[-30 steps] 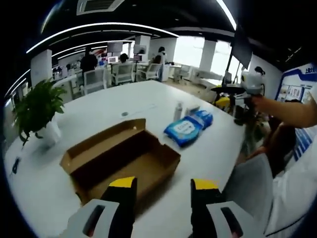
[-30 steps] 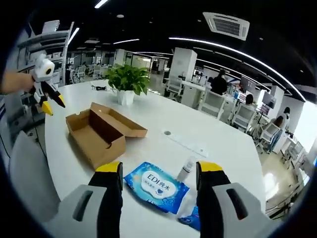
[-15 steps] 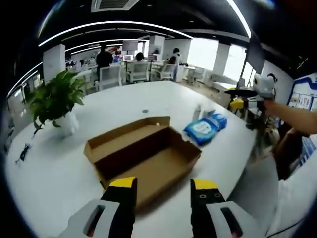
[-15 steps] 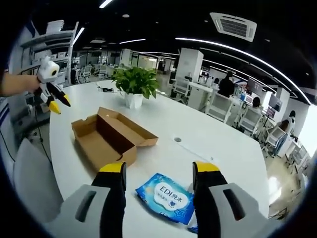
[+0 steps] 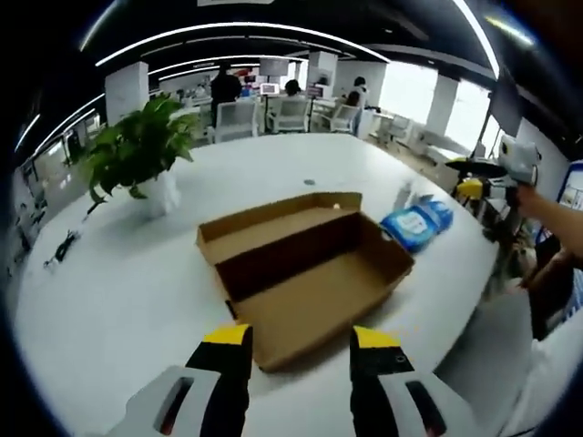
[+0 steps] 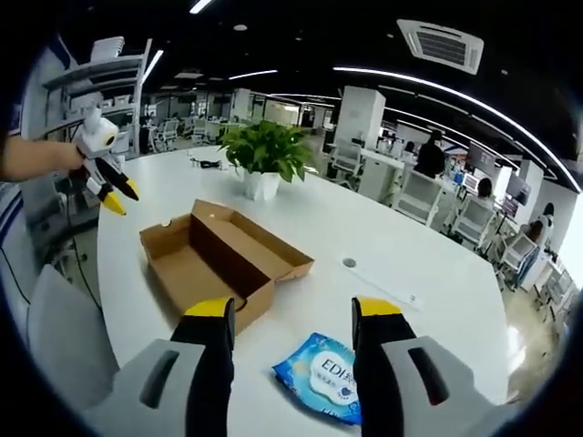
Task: Operate the shoe box by opening the lid, removing the specified soft item, and placing it in the target area until the item is outside and the box remains undamaged.
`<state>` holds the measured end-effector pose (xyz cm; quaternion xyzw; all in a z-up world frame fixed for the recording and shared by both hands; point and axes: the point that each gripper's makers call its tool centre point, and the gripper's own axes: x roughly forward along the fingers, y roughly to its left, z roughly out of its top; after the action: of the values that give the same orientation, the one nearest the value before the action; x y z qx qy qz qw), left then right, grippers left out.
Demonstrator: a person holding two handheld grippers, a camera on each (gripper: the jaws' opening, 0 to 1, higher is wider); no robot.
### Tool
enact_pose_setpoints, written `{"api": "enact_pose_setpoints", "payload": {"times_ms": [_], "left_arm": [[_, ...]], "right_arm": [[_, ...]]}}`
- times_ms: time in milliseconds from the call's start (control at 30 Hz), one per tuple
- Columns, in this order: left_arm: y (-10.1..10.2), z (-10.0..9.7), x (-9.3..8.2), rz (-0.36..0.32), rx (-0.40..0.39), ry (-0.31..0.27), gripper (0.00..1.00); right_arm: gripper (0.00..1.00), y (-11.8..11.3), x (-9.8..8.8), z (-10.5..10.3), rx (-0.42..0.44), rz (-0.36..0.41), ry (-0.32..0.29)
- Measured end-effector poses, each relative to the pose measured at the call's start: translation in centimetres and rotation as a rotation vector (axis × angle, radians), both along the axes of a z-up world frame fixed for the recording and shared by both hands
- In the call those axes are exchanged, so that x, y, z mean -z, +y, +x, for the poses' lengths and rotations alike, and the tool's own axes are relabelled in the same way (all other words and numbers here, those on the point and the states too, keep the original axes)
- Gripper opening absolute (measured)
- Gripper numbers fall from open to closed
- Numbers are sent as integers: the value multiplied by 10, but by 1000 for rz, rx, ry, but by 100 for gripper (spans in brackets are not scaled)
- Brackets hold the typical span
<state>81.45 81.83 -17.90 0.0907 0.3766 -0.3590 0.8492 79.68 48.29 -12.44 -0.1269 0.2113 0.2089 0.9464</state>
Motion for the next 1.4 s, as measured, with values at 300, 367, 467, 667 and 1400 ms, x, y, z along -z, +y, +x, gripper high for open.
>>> {"api": "enact_pose_setpoints", "payload": {"times_ms": [300, 367, 467, 667, 1400], "left_arm": [[10, 16, 25, 26, -73, 33, 40], [12, 18, 31, 44, -78, 38, 40], [17, 23, 40, 74, -90, 36, 40], [18, 33, 60, 69, -136, 83, 35], [23, 46, 101, 126, -203, 179, 22]], "right_arm": [[47, 24, 2, 17, -23, 26, 1], [47, 30, 4, 21, -32, 29, 4], [47, 34, 4, 27, -44, 29, 7], [46, 40, 8, 42, -51, 52, 15], [43, 51, 26, 107, -21, 117, 43]]}}
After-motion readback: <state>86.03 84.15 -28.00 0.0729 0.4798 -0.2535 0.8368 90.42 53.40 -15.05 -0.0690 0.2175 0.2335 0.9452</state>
